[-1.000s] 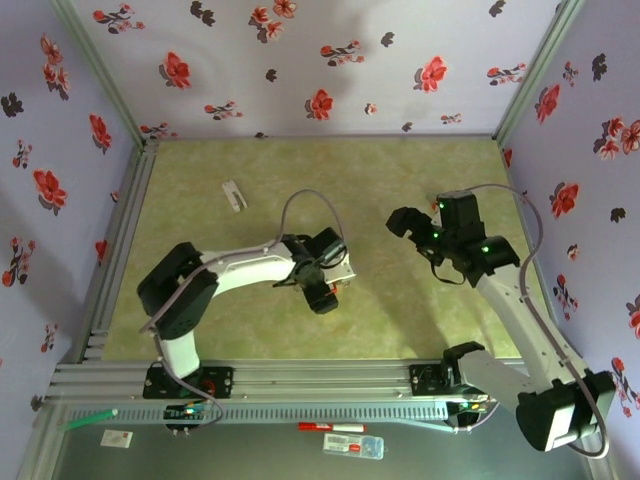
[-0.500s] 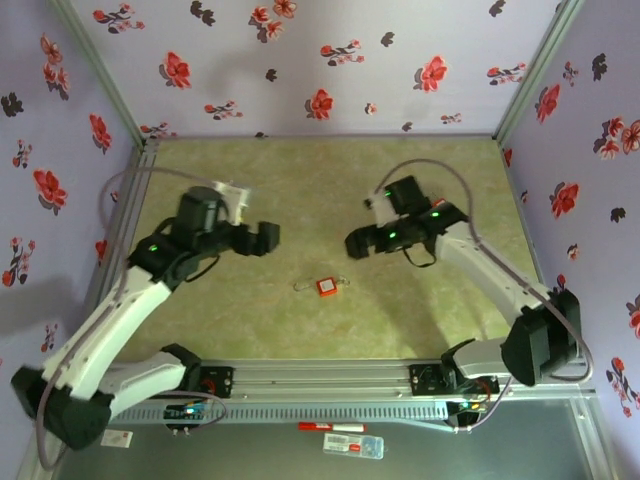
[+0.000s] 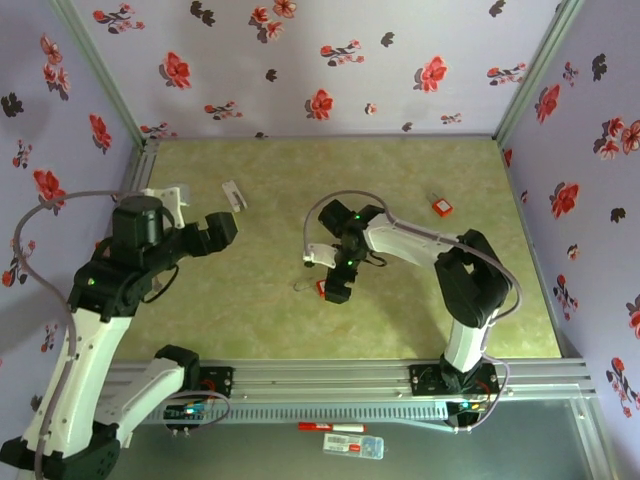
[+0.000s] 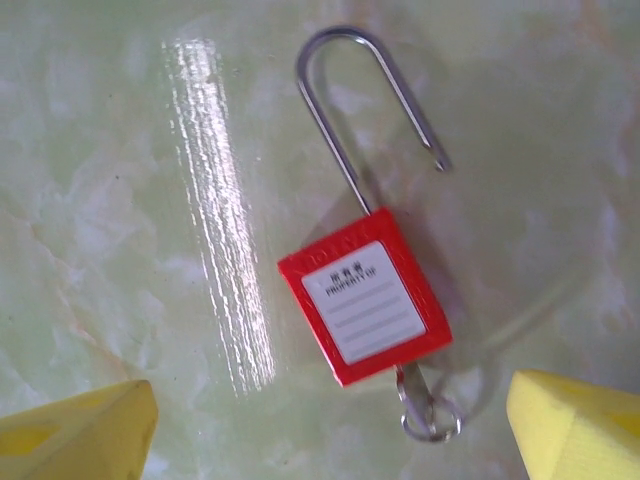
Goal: Unlock with the key
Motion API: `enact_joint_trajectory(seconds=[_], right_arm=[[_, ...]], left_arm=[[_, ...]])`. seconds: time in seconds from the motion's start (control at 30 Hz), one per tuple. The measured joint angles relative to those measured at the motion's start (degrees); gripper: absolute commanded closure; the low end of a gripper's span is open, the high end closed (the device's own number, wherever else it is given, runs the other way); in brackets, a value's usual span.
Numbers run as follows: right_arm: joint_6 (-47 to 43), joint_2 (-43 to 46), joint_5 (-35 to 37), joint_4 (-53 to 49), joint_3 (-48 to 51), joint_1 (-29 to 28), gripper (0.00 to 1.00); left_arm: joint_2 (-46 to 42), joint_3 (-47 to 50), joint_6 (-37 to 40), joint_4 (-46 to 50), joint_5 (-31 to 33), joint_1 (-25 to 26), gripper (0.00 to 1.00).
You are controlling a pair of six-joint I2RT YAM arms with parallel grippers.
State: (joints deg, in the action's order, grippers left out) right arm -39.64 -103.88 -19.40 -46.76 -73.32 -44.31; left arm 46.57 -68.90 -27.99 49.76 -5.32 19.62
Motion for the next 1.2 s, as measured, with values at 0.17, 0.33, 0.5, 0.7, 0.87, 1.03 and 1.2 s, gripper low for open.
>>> enact_joint_trajectory(seconds=[0.17,0.33,0.5,0.7,0.87,1.03,1.2], right_arm=[[-5.14,-3.28,-0.35,-0.44,-2.10,-1.22,0.10],[-7.65,-4.81,-0.31,-0.55,-2.62,-1.51,0.11],[-7.98,-6.36,0.07,-0.09,-3.61,-1.60,0.13],[-7.76,-7.06,1.75,0.83,-4.02,-2.34,0.17],[-6.36,-7.61,3.98,2.56,-3.98,-2.82,0.21],[-4.09,-7.63,6.43,4.90,-3.17,-3.30,0.28],[-2.05,-7.56,8.44,7.87,-0.63,-3.91,0.30]], left_arm=[[-1.99,-0.87,0.92,3.50,1.60,-0.20,0.00],[-2.69,-1.03,1.60,5.57,2.73,-0.35,0.00],[-2.84,-1.11,2.23,6.36,3.48,-0.42,0.00],[-2.84,-1.11,3.08,6.60,4.09,-0.46,0.00],[-2.84,-1.11,3.52,6.71,4.31,-0.50,0.00],[-2.82,-1.14,4.59,6.97,4.33,-0.57,0.00],[-2.75,-1.36,5.29,7.10,4.33,-0.79,0.00]])
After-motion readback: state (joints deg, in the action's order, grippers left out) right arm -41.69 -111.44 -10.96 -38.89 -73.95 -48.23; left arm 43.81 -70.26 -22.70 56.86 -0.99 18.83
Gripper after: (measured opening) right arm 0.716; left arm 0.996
